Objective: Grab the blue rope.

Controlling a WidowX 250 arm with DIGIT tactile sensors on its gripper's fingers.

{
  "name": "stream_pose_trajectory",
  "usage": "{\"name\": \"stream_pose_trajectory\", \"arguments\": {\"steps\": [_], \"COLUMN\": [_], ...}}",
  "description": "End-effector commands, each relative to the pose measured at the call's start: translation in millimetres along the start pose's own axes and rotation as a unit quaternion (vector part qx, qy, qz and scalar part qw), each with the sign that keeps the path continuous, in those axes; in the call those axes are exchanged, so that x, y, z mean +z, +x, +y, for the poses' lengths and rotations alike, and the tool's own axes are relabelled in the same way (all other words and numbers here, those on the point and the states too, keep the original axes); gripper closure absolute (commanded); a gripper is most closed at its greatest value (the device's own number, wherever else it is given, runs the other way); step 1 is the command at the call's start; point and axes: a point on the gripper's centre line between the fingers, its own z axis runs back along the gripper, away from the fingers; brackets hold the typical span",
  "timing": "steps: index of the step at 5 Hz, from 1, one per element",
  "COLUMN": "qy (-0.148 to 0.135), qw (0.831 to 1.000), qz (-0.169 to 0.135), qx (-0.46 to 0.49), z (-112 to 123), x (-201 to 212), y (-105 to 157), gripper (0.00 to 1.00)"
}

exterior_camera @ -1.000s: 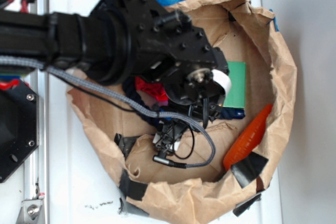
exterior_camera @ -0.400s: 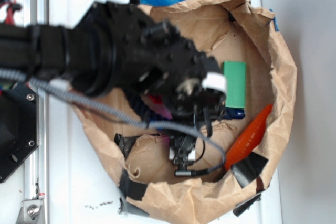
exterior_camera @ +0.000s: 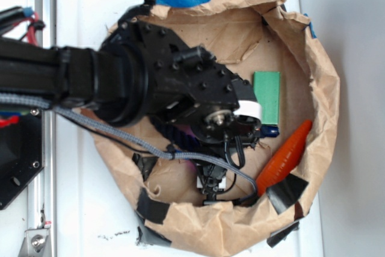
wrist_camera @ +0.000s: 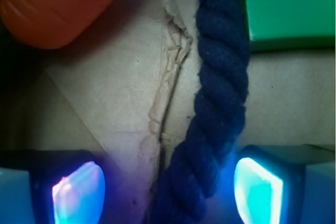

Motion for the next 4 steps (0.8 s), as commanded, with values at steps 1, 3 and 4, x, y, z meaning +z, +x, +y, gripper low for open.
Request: {"name": "stream_pose_trajectory", "arguments": {"steps": [1, 3, 4], "qy": [-0.001, -0.002, -0.001], "qw": [1.0, 1.0, 1.0], "qz": [-0.004, -0.009, -0.008], "qx": [-0.012, -0.011, -0.01], "z": [-9.5, -7.5, -6.8], "x": [-11.6, -7.7, -9.3], "y": [-5.4, -6.8, -8.3], "gripper": [1.0, 1.0, 1.0]}}
